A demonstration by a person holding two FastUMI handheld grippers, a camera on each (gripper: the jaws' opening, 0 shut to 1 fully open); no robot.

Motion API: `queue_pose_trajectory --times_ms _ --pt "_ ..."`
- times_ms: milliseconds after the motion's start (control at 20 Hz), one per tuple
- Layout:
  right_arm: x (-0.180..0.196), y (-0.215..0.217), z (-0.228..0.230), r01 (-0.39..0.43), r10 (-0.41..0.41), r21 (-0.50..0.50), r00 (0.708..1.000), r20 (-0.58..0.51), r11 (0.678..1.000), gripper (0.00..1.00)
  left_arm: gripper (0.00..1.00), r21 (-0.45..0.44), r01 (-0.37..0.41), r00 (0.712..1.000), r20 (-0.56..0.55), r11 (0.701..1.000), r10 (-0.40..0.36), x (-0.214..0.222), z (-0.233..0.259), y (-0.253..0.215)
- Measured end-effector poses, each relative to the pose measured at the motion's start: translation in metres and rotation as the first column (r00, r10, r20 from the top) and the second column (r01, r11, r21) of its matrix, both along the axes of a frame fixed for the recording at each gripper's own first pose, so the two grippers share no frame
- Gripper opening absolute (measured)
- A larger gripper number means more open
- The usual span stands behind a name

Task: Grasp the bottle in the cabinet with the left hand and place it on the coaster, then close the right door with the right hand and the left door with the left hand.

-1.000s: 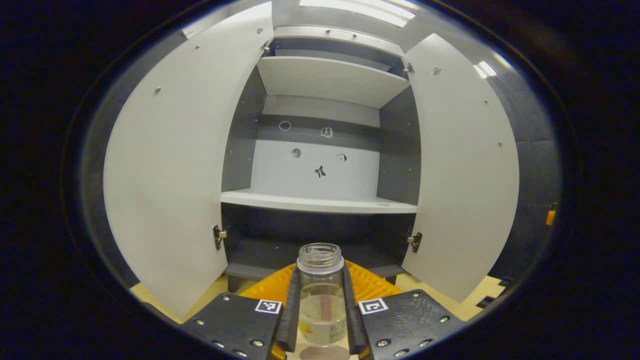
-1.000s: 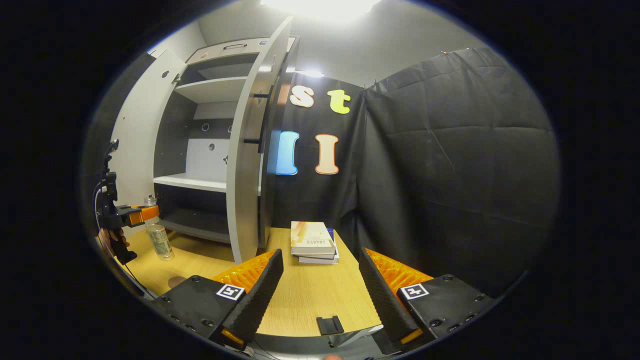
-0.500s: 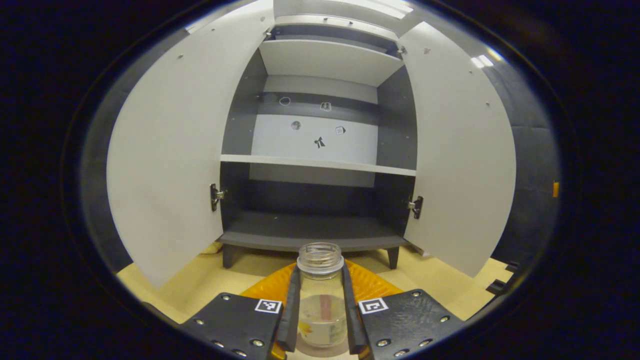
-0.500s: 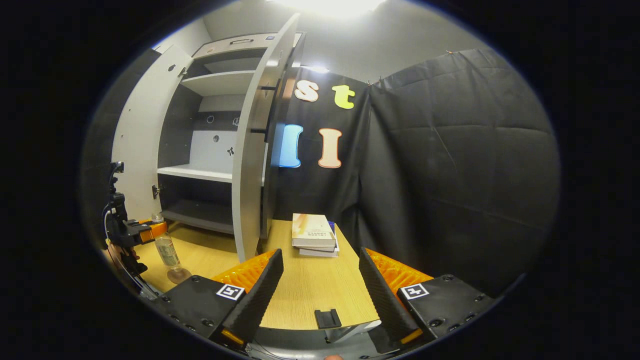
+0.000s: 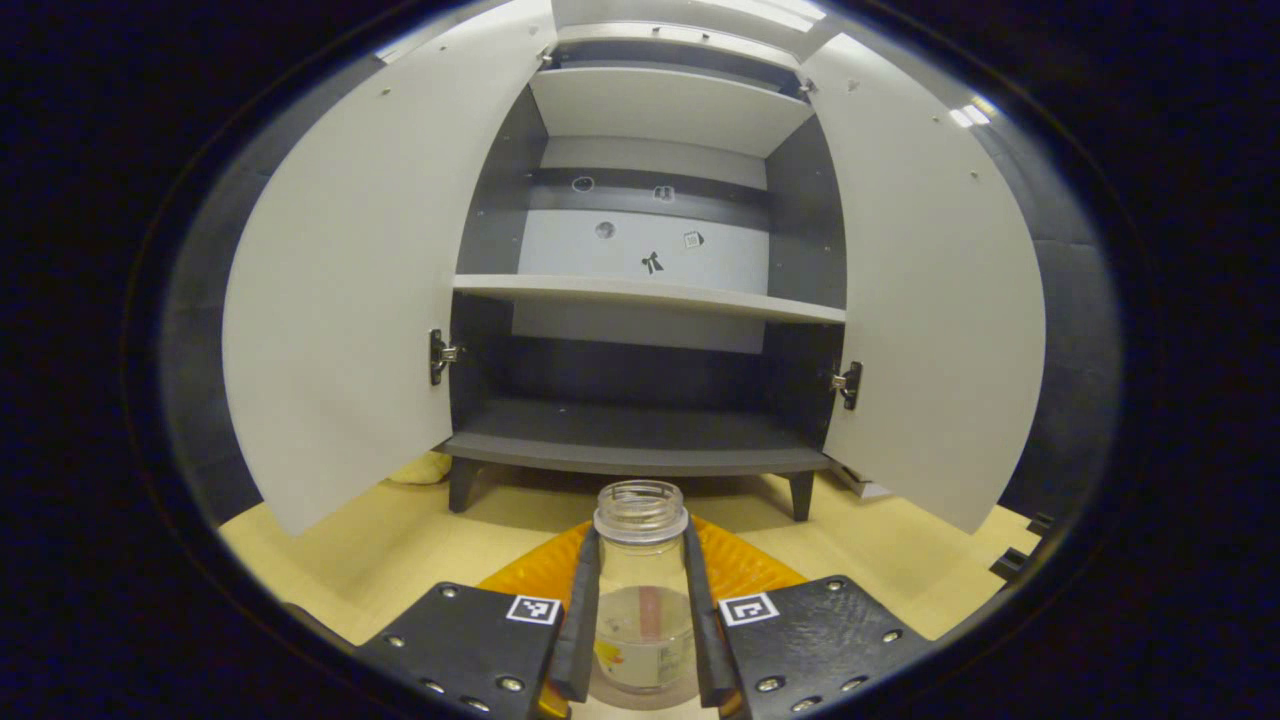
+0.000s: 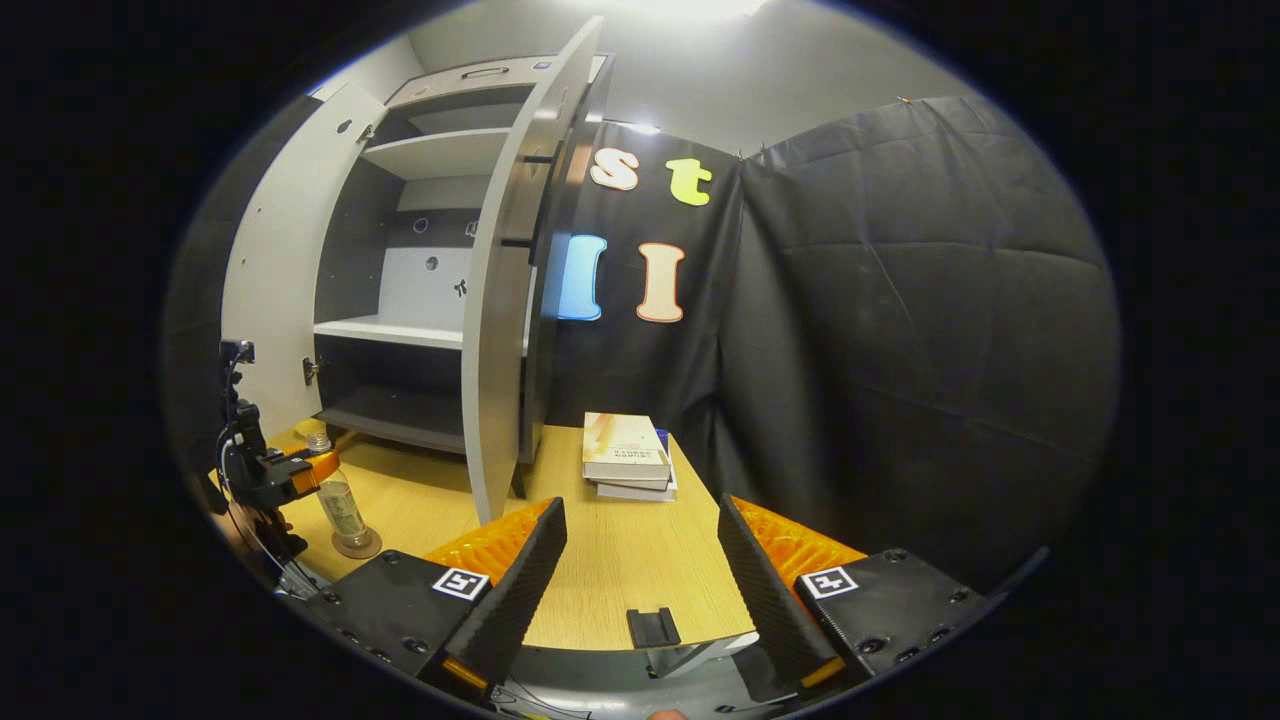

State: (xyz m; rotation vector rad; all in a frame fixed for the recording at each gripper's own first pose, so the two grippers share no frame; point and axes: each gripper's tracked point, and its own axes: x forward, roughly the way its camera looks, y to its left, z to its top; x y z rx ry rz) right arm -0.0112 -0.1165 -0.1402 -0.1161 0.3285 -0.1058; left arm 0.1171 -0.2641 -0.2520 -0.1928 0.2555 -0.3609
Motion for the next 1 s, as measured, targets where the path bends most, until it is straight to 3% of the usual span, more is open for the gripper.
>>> queue_pose_trajectory --times_ms 100,300,350,400,450,500,1000 --pt "0.003 0.004 -0.001 -0.008 0.008 0.005 1.0 0.005 1.0 0.97 0.48 0.0 0.008 1.0 -0.02 1.0 -0.008 0.0 -0.003 -0.002" --pt "0.007 0.009 -0.001 -0.014 0.014 0.029 1.0 0.013 0.999 0.97 0.49 0.013 0.032 0.999 -0.018 0.999 -0.032 0.0 0.001 -0.007" --pt "0.007 0.009 -0.002 -0.015 0.015 0.033 1.0 0.014 0.999 0.97 0.53 0.019 0.037 0.999 -0.016 0.999 -0.036 -0.002 0.005 -0.009" --pt "0.007 0.01 -0.001 -0.017 0.016 0.036 1.0 0.016 0.999 0.98 0.67 0.026 0.037 0.999 -0.013 0.999 -0.037 -0.006 0.009 -0.014" --pt "0.008 0.011 0.001 -0.018 0.018 0.038 1.0 0.02 0.999 0.98 0.75 0.033 0.033 0.999 -0.01 0.999 -0.033 -0.006 0.015 -0.015" --pt "0.01 0.011 0.006 -0.019 0.018 0.039 0.999 0.028 0.999 0.97 0.77 0.036 0.028 1.0 -0.005 0.999 -0.028 -0.006 0.023 -0.013" --pt "0.025 -0.002 0.065 -0.017 -0.002 0.115 0.986 0.165 0.993 0.97 0.77 0.038 -0.05 0.989 0.143 0.998 0.044 -0.018 0.147 0.035"
